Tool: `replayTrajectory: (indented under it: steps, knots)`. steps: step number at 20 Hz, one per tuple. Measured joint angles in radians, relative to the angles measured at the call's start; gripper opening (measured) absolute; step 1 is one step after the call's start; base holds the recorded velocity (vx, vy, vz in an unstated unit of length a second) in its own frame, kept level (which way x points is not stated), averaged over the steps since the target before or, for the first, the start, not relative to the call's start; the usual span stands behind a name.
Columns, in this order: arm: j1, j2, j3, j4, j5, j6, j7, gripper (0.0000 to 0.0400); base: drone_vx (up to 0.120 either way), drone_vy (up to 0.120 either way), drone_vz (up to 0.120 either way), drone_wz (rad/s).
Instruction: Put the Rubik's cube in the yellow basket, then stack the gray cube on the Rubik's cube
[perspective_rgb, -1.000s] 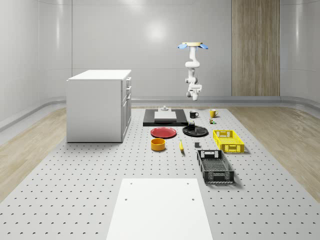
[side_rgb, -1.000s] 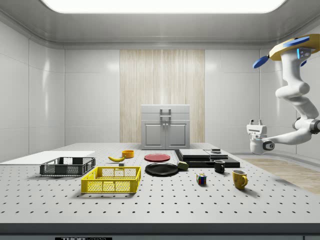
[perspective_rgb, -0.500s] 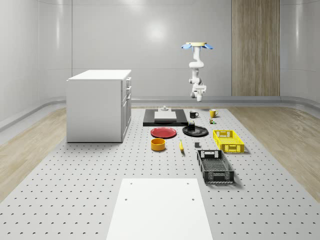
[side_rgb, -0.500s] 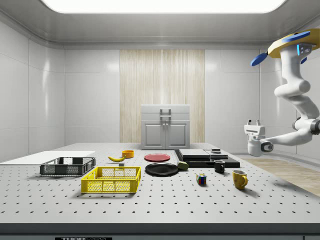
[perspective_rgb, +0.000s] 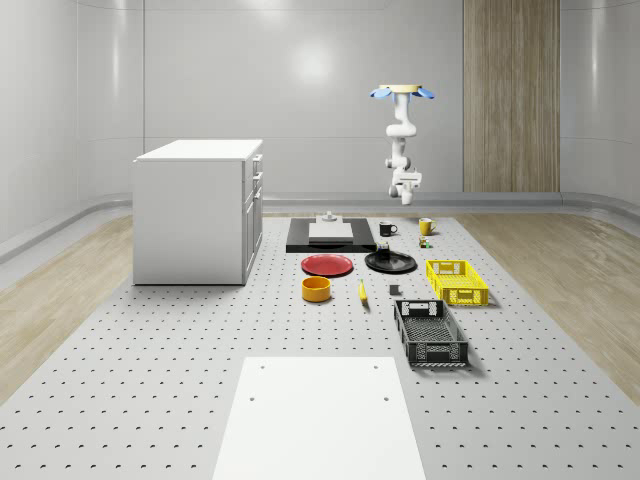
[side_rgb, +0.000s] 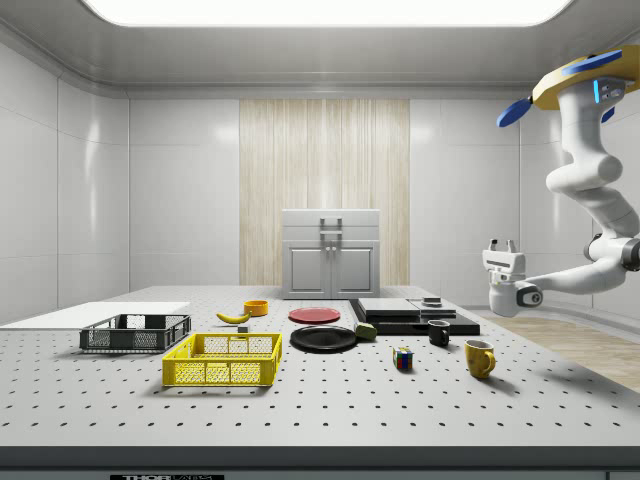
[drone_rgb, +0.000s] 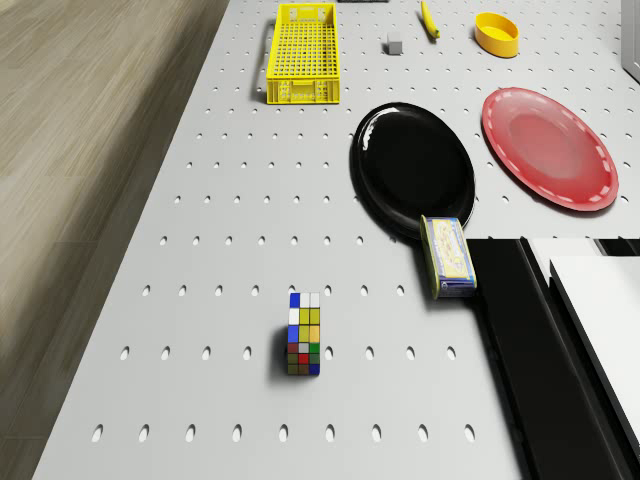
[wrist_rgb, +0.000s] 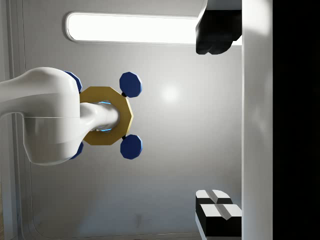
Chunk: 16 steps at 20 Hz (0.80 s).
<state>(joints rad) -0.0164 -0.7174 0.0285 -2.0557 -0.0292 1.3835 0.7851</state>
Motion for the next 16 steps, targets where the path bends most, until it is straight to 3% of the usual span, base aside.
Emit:
replayTrajectory:
  steps: [9,16]
  knots:
    - [-0.026,-0.007,0.083,-0.013,-0.117,0.008,0.016,0.0400,0.120,0.120,0.000,0.000]
    - [-0.098,-0.027,0.305,-0.090,-0.436,0.024,0.063,0.0400,0.120,0.000,0.000,0.000]
